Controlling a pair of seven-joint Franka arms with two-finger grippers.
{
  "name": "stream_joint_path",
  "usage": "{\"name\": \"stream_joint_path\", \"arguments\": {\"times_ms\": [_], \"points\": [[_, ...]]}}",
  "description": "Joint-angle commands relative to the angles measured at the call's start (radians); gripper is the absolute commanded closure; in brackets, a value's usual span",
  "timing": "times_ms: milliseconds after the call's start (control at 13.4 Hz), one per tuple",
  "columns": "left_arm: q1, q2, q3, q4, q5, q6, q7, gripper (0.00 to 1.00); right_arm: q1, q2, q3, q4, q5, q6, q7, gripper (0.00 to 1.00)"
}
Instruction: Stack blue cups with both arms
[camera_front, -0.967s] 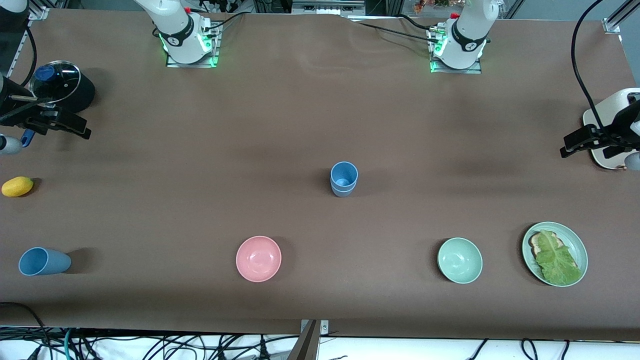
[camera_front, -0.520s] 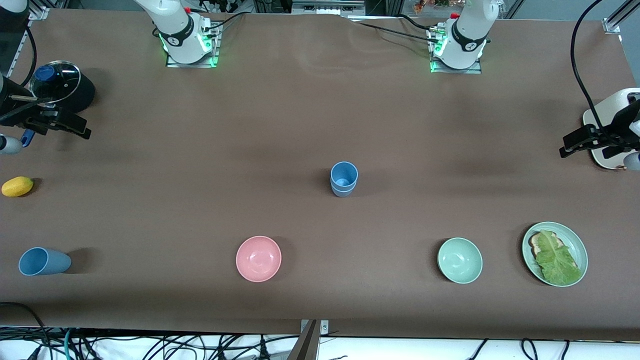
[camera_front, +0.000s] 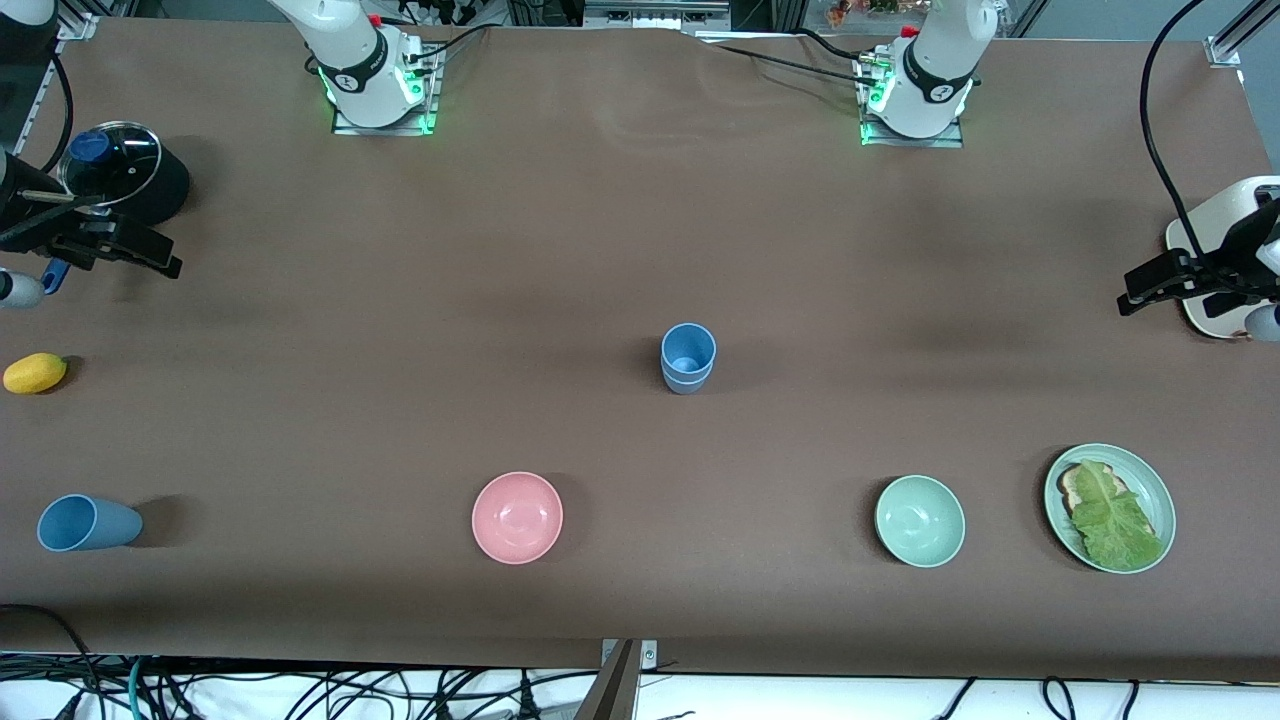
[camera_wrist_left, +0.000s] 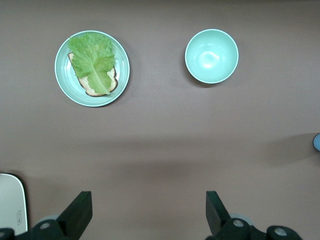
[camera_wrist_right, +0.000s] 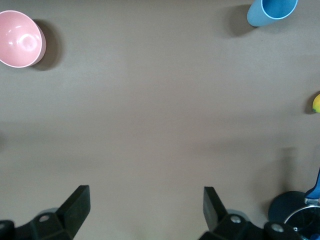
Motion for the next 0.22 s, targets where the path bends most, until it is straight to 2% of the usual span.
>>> {"name": "stream_joint_path", "arguments": {"times_ms": [0, 149], "points": [[-0.001, 0.006, 0.000, 0.013, -0.011, -0.009, 0.020, 0.00, 0.000, -0.002, 0.003, 0.015, -0.013, -0.003, -0.016, 0.00], [-0.002, 0.006, 0.000, 0.013, -0.011, -0.009, 0.020, 0.00, -0.002, -0.002, 0.002, 0.015, -0.013, -0.005, -0.016, 0.00]]}}
